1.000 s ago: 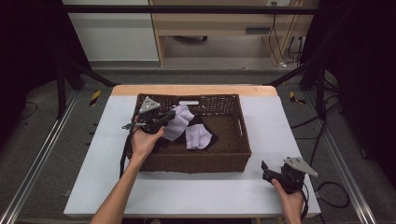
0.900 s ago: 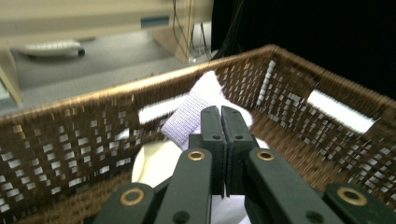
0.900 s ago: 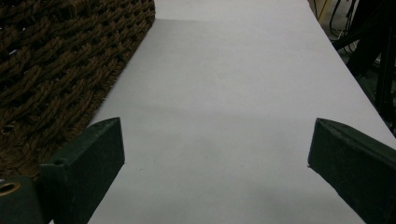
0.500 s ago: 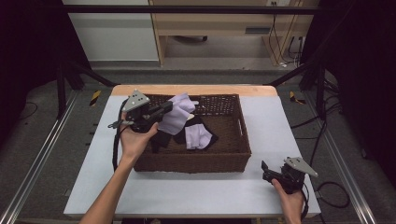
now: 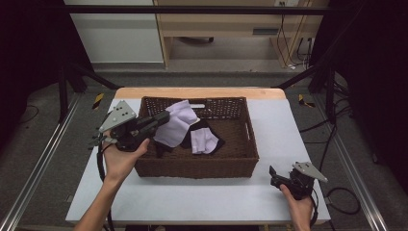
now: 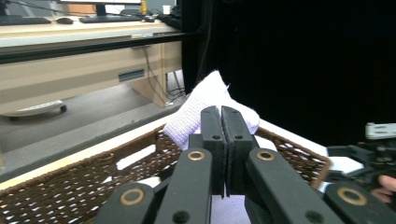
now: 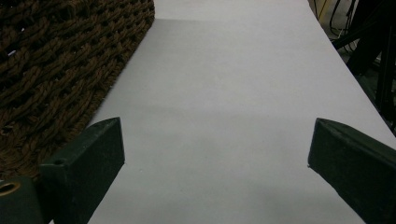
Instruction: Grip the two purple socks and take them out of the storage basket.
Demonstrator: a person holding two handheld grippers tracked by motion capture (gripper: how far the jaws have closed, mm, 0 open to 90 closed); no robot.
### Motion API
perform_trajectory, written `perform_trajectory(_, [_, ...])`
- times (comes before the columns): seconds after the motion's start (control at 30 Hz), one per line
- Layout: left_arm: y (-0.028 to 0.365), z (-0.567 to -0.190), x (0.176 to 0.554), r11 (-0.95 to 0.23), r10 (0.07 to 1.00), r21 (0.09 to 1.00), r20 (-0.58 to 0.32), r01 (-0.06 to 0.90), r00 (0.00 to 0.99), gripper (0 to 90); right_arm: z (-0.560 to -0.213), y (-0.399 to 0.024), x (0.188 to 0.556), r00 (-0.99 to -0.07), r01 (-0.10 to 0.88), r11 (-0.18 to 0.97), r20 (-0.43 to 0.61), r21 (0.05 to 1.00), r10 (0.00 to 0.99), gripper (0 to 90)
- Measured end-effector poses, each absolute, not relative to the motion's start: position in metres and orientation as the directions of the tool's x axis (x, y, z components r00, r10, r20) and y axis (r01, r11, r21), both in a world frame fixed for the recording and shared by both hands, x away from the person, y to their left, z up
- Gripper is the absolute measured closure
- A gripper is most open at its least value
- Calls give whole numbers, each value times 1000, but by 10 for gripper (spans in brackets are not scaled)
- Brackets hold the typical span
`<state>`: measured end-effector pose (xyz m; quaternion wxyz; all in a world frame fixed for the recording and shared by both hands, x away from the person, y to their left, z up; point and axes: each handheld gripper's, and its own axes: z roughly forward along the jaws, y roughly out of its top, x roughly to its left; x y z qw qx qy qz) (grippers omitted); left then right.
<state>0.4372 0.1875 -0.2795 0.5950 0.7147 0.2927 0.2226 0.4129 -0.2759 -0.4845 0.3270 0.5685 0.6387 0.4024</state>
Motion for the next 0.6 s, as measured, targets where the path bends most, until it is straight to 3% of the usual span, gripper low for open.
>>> perform_trajectory(0.6, [197, -316, 378, -197, 618, 967, -5, 162, 786, 888, -484, -276, 412, -133, 456, 29, 36, 889, 991, 41])
